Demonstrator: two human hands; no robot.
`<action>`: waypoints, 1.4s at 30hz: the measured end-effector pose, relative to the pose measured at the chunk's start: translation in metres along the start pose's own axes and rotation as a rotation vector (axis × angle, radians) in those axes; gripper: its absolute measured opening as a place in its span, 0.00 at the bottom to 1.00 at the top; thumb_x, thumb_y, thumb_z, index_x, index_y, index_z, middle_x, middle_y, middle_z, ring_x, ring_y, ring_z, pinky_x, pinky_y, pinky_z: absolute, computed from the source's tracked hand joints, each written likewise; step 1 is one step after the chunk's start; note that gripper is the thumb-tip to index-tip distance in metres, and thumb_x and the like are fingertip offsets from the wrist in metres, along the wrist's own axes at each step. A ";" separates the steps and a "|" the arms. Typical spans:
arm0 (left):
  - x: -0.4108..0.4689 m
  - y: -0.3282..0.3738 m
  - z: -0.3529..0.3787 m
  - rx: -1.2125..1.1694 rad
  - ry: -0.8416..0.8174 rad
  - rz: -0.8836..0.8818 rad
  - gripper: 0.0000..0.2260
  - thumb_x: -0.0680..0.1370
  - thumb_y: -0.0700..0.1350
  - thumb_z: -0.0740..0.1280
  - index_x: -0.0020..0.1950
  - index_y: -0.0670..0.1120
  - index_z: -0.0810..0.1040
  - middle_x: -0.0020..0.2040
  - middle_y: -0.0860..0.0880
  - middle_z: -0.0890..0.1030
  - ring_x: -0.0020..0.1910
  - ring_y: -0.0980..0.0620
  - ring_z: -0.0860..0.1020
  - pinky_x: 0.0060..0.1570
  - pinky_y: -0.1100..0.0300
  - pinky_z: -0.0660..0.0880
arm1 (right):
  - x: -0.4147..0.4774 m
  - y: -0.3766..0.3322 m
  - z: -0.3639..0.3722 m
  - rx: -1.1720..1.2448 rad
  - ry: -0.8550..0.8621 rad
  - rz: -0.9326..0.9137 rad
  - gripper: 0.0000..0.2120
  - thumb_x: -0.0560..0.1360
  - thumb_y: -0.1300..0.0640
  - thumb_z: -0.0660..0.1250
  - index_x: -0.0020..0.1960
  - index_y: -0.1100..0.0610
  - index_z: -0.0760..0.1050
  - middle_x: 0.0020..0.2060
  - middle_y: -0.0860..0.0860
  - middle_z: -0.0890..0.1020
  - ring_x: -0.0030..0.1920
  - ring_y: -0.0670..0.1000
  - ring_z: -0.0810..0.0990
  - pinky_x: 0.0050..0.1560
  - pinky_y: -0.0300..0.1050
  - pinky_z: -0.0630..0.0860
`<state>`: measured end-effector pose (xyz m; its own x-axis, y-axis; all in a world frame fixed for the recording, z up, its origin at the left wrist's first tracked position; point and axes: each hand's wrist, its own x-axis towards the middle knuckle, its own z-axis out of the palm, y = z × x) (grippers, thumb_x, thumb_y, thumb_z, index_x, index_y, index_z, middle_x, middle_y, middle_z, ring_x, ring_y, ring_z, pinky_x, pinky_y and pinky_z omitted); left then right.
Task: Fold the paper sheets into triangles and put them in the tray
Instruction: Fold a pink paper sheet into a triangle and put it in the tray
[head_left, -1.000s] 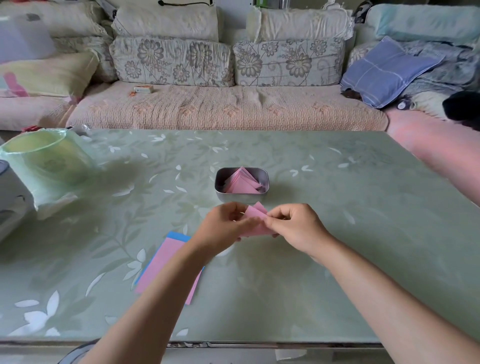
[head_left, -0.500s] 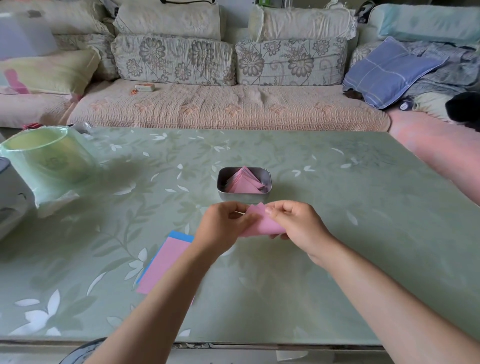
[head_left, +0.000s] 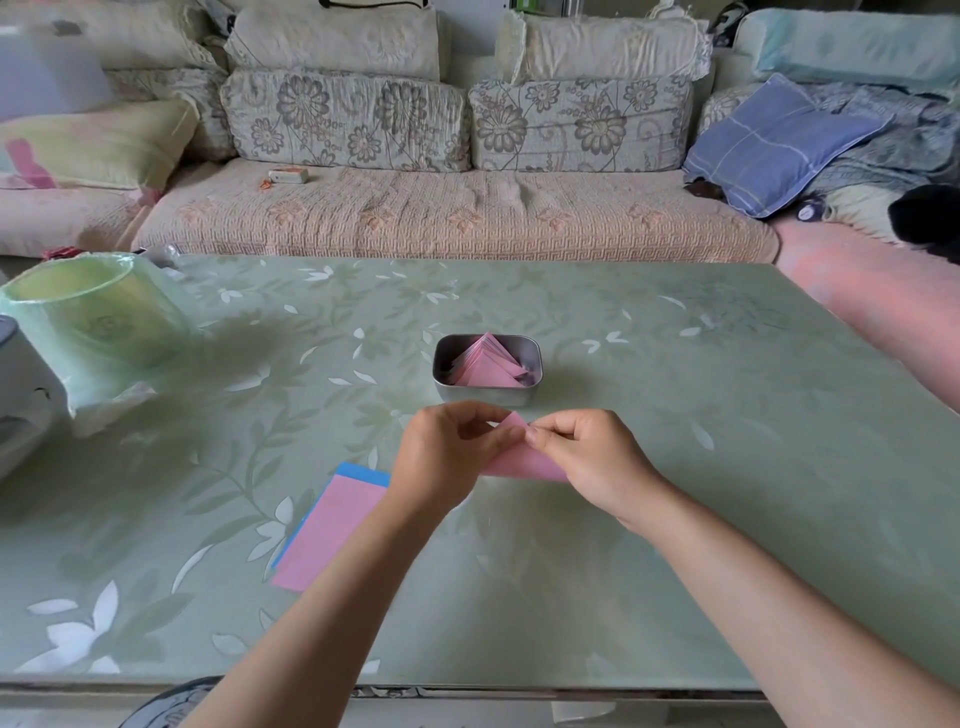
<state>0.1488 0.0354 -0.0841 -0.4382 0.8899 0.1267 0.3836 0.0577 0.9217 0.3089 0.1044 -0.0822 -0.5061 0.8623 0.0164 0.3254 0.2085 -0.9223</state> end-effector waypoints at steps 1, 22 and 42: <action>0.000 0.000 0.001 0.011 0.007 0.013 0.07 0.71 0.52 0.77 0.37 0.63 0.82 0.35 0.58 0.83 0.30 0.61 0.77 0.30 0.68 0.71 | 0.000 0.000 0.000 -0.005 0.000 -0.009 0.08 0.79 0.56 0.68 0.47 0.52 0.86 0.41 0.44 0.87 0.41 0.39 0.81 0.43 0.31 0.74; -0.007 -0.006 0.016 0.066 -0.022 0.088 0.15 0.79 0.48 0.68 0.47 0.72 0.76 0.37 0.67 0.82 0.41 0.60 0.80 0.40 0.70 0.73 | -0.006 -0.001 0.010 -0.429 0.042 -0.169 0.11 0.82 0.60 0.57 0.46 0.57 0.77 0.39 0.52 0.76 0.43 0.54 0.75 0.49 0.51 0.74; -0.008 -0.015 0.020 0.195 -0.053 0.177 0.10 0.82 0.47 0.65 0.60 0.52 0.83 0.40 0.48 0.77 0.36 0.58 0.72 0.35 0.70 0.66 | -0.003 -0.003 0.010 -0.341 -0.010 -0.078 0.13 0.81 0.59 0.58 0.40 0.57 0.76 0.39 0.57 0.79 0.43 0.57 0.75 0.40 0.47 0.70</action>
<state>0.1626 0.0367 -0.1062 -0.3089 0.9162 0.2554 0.6020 -0.0195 0.7982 0.3015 0.0962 -0.0835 -0.5474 0.8333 0.0764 0.5326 0.4174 -0.7363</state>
